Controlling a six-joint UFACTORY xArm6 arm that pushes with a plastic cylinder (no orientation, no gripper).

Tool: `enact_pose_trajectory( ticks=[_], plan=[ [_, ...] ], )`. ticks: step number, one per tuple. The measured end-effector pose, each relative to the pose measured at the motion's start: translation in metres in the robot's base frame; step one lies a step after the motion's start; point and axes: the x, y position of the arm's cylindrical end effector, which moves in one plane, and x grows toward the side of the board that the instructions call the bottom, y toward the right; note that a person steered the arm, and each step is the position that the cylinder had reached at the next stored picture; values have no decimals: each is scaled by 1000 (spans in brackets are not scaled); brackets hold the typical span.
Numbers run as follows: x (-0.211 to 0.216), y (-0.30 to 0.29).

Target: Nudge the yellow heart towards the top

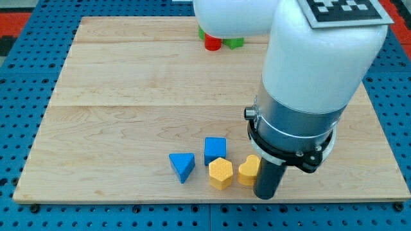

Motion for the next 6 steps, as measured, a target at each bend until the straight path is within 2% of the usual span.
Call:
enact_pose_trajectory(
  ticks=[6],
  plan=[
    [-20,0]
  ],
)
